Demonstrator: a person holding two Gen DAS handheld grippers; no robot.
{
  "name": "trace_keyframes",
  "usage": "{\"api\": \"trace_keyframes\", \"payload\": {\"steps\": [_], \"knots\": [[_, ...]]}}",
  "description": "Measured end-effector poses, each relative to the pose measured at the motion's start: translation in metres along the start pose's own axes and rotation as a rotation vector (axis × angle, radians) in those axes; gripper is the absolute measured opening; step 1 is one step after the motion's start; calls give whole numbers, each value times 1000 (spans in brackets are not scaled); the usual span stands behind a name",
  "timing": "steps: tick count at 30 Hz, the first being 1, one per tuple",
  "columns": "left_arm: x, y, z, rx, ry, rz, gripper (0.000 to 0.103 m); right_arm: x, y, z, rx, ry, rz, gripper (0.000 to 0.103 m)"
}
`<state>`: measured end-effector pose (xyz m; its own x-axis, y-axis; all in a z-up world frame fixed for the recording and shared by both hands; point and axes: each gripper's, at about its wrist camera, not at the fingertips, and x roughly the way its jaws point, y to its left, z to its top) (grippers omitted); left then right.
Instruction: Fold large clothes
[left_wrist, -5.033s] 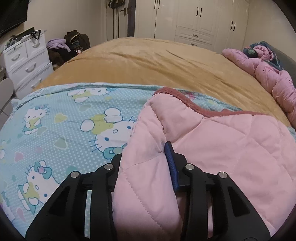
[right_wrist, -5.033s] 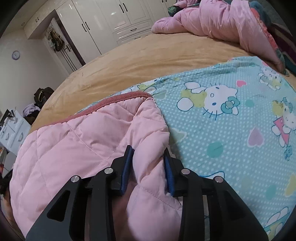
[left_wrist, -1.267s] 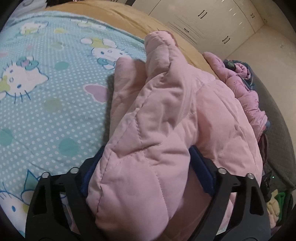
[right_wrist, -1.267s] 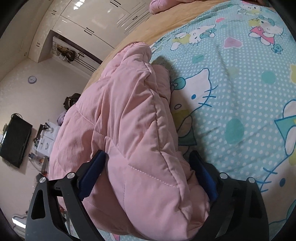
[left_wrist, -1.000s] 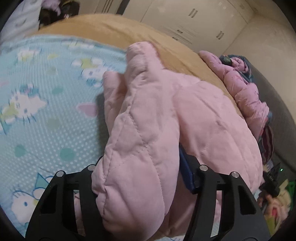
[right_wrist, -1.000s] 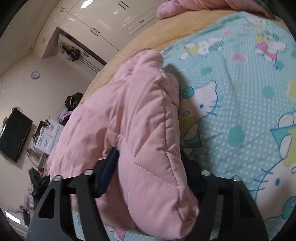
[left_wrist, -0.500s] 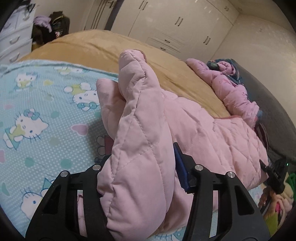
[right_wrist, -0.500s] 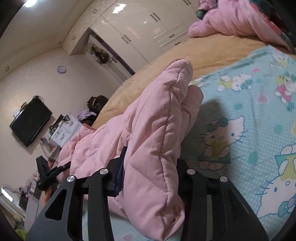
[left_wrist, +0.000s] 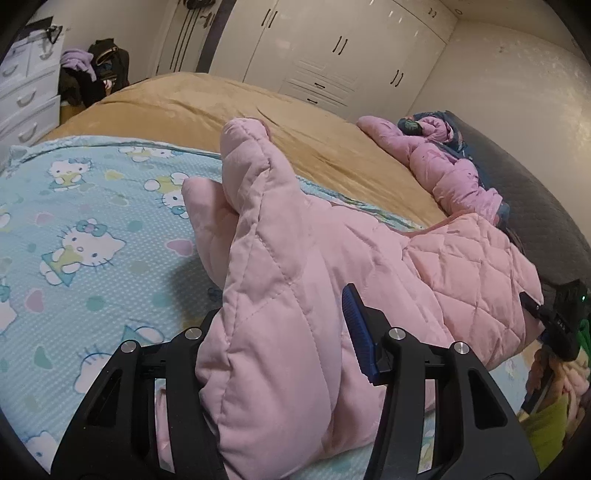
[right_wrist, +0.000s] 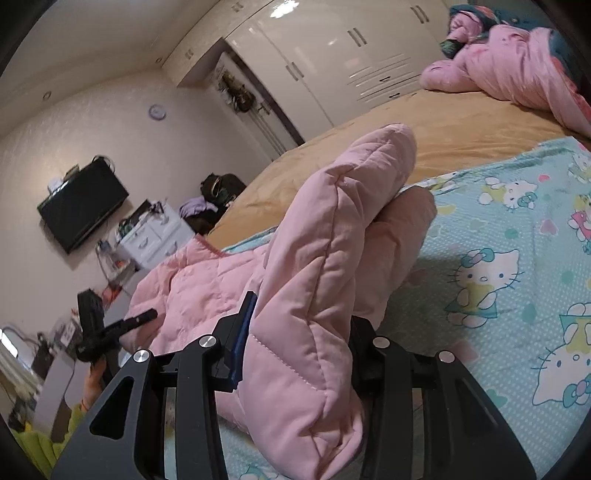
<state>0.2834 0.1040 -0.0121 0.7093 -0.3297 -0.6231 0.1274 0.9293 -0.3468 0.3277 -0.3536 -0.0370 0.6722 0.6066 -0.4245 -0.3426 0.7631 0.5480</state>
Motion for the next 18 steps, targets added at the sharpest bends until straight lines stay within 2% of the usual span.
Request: {"api": "trace_keyframes", "payload": {"steps": [4, 8, 12, 15, 17, 18], "knots": [[-14, 4, -11, 7, 4, -3, 43, -7, 11, -10, -14, 27, 18, 40], [-22, 4, -27, 38, 28, 27, 43, -18, 11, -26, 17, 31, 59, 39], [-22, 7, -38, 42, 49, 48, 43, -20, -11, -32, 99, 37, -24, 41], [-18, 7, -41, 64, 61, 77, 43, -12, -26, -37, 110, 71, -174, 49], [-12, 11, -43, 66, 77, 100, 44, -5, -35, -39, 128, 87, -236, 58], [-8, 13, -45, 70, 88, 110, 48, -3, -39, -41, 132, 95, -255, 60]]}}
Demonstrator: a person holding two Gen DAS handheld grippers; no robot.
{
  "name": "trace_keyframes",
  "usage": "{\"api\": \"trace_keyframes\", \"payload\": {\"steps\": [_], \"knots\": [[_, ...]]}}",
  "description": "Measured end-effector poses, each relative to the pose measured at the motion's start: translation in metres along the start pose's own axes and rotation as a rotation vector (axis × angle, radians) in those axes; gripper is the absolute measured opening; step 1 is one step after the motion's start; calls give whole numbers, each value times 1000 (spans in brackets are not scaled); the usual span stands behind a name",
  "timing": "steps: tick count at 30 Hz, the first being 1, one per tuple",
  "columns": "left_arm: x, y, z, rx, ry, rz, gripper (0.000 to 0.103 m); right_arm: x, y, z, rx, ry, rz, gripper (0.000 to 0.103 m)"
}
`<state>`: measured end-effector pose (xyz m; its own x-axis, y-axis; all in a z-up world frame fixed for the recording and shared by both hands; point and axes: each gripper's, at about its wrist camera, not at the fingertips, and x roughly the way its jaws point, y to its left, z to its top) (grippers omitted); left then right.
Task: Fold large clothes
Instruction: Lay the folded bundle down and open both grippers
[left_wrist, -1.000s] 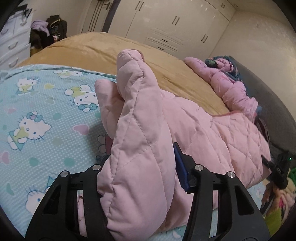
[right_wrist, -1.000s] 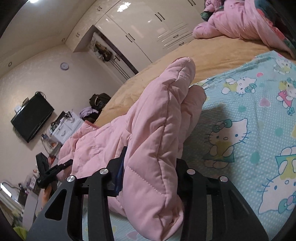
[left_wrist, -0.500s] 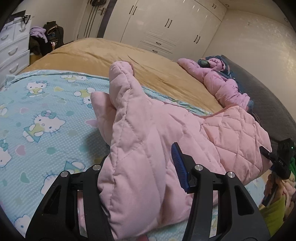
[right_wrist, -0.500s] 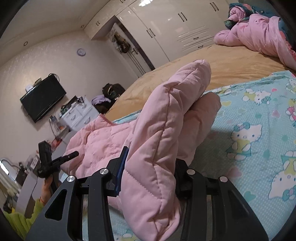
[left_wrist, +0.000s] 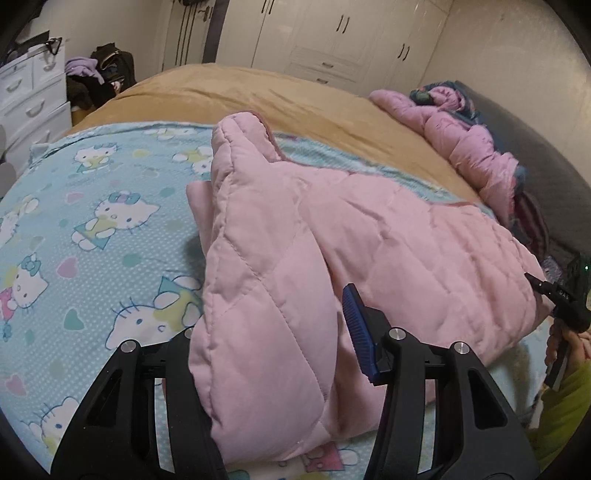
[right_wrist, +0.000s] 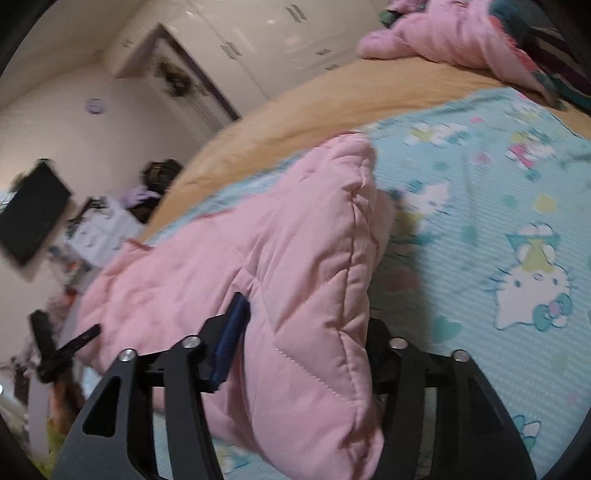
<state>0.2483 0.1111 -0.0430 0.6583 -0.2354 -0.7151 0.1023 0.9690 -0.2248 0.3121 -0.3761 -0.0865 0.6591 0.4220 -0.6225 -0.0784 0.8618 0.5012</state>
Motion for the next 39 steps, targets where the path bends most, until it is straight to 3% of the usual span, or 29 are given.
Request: {"api": "trace_keyframes", "payload": {"steps": [3, 5, 6, 9, 13, 16, 22, 30, 39], "knots": [[11, 2, -3, 18, 33, 35, 56, 15, -10, -3, 21, 32, -77, 72], [13, 2, -5, 30, 40, 48, 60, 20, -11, -7, 40, 38, -112, 88], [13, 2, -5, 32, 40, 51, 63, 21, -12, -7, 47, 39, -134, 90], [12, 4, -4, 28, 39, 89, 76, 21, -14, -7, 68, 38, -146, 97], [3, 3, -2, 29, 33, 126, 91, 8, -11, -5, 55, -15, -245, 99], [-20, 4, 2, 18, -14, 132, 94, -13, -2, -1, 9, -99, -291, 99], [-64, -4, 4, 37, -87, 212, 94, -65, 34, -13, -44, -235, -179, 99], [-120, -33, -18, 7, -155, 167, 94, -110, 84, -39, -97, -246, -39, 99], [-170, -61, -48, 9, -235, 159, 94, -158, 125, -83, -177, -273, -45, 99]]}}
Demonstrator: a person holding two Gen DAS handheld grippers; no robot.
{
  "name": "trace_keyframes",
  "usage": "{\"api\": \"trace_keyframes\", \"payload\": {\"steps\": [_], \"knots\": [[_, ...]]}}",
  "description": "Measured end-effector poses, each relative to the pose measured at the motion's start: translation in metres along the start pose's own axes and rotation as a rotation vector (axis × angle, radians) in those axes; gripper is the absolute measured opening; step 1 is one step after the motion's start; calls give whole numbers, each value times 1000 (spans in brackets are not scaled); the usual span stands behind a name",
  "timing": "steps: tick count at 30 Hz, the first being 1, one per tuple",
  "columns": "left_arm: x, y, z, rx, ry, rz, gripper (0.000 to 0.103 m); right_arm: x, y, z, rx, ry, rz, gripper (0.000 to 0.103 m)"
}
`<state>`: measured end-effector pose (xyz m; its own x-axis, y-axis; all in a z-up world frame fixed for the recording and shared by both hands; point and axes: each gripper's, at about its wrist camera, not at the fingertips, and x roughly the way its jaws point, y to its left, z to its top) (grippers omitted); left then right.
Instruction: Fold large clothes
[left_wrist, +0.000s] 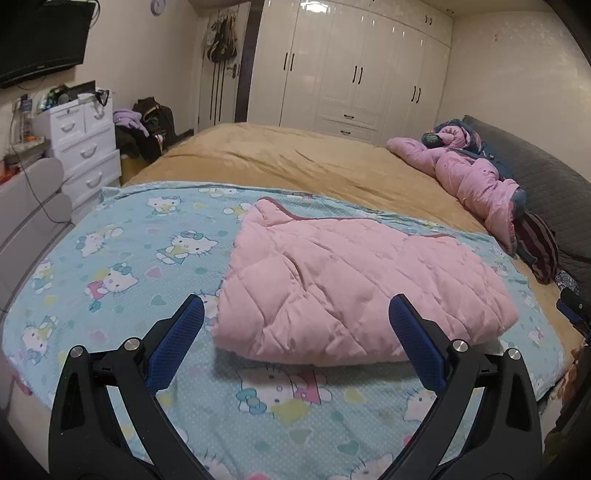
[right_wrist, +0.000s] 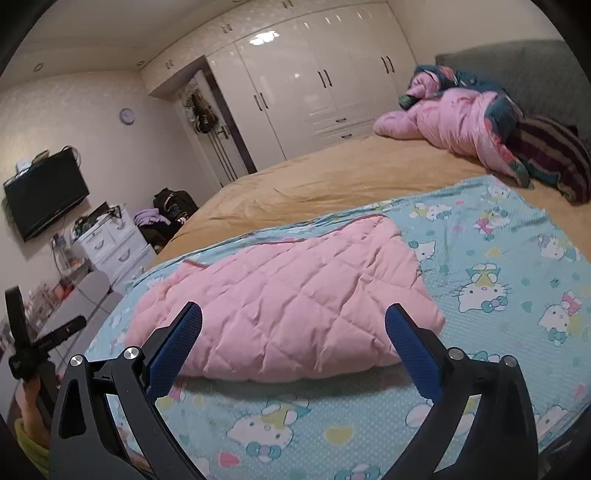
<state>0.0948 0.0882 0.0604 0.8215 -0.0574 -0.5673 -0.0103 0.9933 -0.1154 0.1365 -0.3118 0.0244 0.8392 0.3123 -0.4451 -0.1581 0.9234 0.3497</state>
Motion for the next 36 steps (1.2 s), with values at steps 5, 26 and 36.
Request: {"api": "trace_keyframes", "payload": {"steps": [5, 26, 36], "knots": [[-24, -11, -20, 12, -28, 2, 94, -22, 12, -24, -25, 8, 2, 99], [-66, -38, -94, 48, -17, 12, 94, -66, 42, -97, -97, 60, -33, 99], [-73, -40, -93, 46, -30, 33, 94, -68, 48, -99, -106, 72, -12, 99]]}}
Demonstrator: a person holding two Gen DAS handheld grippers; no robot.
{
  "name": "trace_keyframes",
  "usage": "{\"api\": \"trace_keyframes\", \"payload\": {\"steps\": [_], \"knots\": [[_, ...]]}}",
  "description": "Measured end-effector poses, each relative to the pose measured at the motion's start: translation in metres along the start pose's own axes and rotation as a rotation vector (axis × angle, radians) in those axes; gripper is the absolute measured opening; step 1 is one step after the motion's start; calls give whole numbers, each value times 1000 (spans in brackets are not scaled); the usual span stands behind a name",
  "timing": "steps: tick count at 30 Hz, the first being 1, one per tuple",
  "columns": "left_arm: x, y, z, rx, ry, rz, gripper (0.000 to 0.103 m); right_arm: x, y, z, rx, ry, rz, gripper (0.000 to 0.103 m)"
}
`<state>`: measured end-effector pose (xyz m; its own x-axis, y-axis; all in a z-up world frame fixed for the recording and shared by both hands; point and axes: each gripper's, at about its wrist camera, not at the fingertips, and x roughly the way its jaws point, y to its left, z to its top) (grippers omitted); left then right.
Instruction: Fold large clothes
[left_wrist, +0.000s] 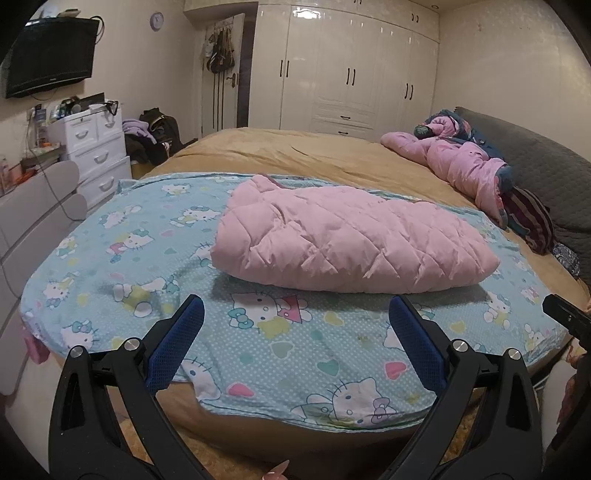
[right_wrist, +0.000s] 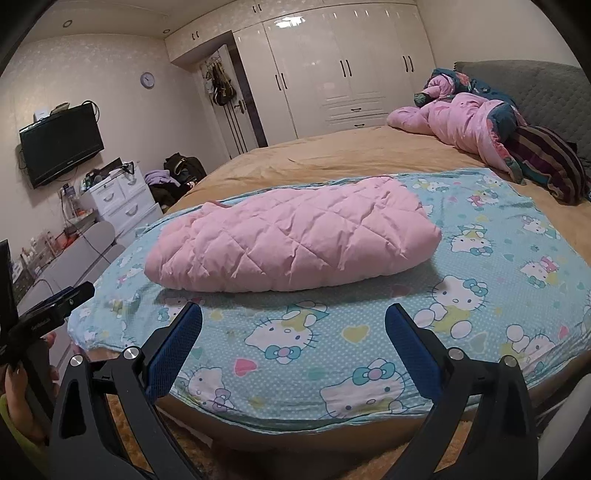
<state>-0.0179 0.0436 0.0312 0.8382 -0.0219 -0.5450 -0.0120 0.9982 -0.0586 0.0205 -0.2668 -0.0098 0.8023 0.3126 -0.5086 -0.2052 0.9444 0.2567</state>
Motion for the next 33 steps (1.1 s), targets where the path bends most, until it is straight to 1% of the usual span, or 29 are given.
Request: {"api": "trace_keyframes", "payload": {"steps": [6, 22, 33], "knots": [[-4, 0, 0, 3, -13, 3, 94, -1, 3, 0, -4, -1, 9, 99], [-1, -1, 1, 16, 5, 24, 94, -3, 2, -2, 6, 1, -5, 99], [-2, -1, 1, 20, 1, 38, 94, -3, 1, -1, 9, 2, -5, 99]]}}
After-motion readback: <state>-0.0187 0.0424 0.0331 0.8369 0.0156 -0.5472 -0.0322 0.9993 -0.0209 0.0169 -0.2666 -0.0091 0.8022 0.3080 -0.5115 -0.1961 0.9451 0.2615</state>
